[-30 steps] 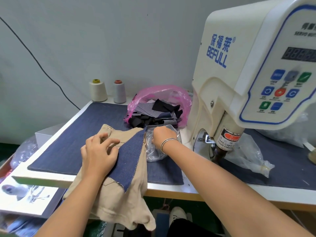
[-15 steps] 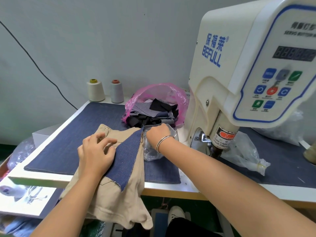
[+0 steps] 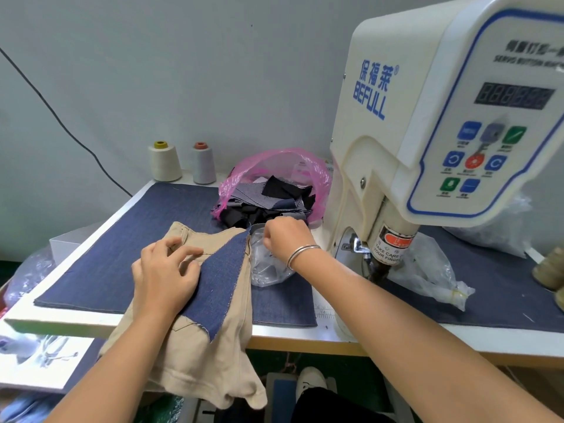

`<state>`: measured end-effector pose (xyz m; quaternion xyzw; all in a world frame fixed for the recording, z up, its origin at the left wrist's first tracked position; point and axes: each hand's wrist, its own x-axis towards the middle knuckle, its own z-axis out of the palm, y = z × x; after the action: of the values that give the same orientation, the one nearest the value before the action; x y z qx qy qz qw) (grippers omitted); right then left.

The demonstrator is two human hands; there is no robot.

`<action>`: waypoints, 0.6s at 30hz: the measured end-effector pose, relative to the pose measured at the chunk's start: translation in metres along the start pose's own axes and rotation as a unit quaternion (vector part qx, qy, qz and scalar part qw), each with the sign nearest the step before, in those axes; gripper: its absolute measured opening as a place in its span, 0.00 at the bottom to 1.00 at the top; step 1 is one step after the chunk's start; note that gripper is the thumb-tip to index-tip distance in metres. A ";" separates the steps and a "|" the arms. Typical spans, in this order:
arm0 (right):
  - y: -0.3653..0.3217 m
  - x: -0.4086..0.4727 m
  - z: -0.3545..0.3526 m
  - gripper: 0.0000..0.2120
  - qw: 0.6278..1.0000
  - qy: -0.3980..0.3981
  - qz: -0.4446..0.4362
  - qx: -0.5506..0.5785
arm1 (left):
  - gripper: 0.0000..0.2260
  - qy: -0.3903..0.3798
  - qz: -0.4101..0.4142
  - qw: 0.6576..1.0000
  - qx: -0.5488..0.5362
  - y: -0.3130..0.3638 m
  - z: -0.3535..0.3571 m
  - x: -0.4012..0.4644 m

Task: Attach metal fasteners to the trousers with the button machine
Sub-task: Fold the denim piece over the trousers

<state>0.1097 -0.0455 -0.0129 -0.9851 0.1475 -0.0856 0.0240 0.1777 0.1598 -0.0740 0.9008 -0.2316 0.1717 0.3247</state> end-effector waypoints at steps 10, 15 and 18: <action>0.012 -0.125 -0.022 0.05 0.592 -0.029 0.225 0.773 | 0.16 0.055 0.310 0.948 0.043 0.054 -0.010 0.000; 0.046 -0.175 -0.028 0.08 0.709 0.049 0.248 0.658 | 0.15 -0.090 0.238 0.967 0.029 0.086 0.018 -0.020; 0.070 -0.192 -0.031 0.10 0.696 0.074 0.282 0.656 | 0.12 -0.098 0.232 0.968 0.010 0.092 0.025 -0.026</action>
<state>-0.0969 -0.0568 -0.0186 -0.6217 0.3260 -0.2229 0.6765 0.1109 0.0886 -0.0578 0.8381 -0.4631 0.1555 0.2428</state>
